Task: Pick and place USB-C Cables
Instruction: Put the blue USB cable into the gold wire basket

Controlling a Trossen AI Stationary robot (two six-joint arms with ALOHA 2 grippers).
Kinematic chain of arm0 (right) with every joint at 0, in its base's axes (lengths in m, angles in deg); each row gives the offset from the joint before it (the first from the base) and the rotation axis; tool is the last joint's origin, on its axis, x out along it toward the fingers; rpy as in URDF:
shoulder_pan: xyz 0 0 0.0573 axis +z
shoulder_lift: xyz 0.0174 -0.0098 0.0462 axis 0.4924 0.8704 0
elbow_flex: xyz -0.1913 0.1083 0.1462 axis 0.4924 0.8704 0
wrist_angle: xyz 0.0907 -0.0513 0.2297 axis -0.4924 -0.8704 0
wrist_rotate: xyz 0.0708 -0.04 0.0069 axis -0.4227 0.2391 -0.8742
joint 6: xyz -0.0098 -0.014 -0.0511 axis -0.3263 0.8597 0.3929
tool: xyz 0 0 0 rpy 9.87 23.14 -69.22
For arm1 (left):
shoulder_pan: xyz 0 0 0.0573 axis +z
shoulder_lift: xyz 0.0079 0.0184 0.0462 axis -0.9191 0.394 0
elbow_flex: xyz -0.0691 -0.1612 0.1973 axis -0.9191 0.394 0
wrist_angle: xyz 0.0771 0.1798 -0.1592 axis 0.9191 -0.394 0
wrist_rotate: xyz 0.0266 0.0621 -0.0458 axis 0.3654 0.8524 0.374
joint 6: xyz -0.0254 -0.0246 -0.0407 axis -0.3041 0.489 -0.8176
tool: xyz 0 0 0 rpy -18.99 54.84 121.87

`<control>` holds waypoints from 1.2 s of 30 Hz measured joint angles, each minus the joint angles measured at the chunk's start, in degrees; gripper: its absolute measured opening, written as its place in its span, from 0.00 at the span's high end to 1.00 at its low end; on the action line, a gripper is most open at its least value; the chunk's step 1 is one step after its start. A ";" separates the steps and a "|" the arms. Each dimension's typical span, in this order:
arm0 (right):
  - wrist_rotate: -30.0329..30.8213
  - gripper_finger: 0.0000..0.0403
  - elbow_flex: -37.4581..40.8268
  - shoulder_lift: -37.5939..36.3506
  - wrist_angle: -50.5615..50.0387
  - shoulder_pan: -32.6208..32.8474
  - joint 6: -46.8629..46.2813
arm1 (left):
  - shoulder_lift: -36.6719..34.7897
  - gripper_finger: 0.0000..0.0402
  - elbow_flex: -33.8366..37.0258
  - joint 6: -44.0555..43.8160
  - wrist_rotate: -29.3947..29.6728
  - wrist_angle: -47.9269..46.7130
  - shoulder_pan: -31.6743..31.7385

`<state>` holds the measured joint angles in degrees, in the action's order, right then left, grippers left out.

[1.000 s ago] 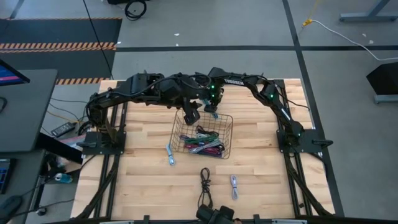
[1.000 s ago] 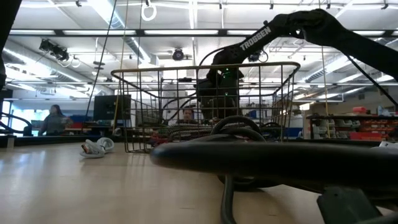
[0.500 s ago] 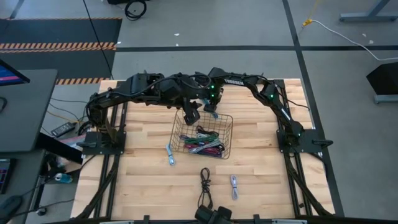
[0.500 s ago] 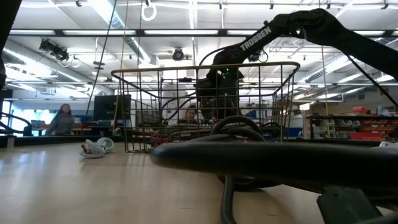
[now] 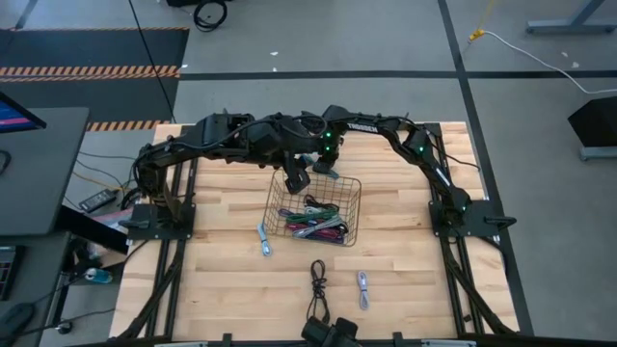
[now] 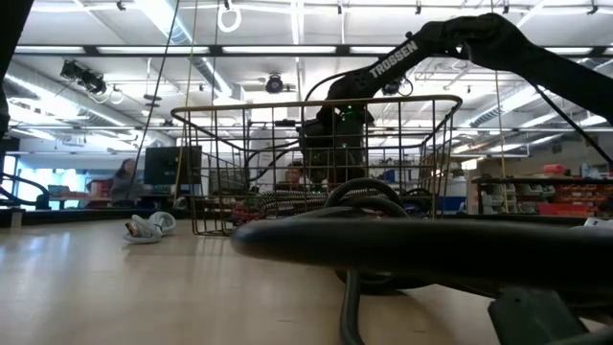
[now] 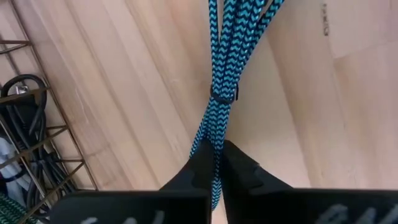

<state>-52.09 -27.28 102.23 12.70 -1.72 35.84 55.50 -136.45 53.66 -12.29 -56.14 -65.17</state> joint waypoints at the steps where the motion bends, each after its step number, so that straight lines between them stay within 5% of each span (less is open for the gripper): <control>1: 0.01 0.97 0.00 0.00 -0.01 0.00 0.28 | 0.00 0.59 0.00 0.00 -0.02 0.00 0.00; 9: 1.04 0.98 -3.69 -1.42 -3.55 -0.05 2.84 | 0.00 0.59 0.00 0.00 -0.01 0.00 0.00; 25: -0.54 0.98 -7.85 -22.30 -10.78 0.09 4.37 | 0.00 0.59 0.00 0.00 -0.01 0.06 0.00; 36: -9.64 0.98 -7.85 -35.67 -16.51 2.25 3.70 | 0.00 0.59 0.00 0.00 0.00 0.37 0.00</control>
<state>-61.73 -35.12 66.57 -3.81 0.52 39.54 55.50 -136.45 53.66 -12.29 -55.77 -65.17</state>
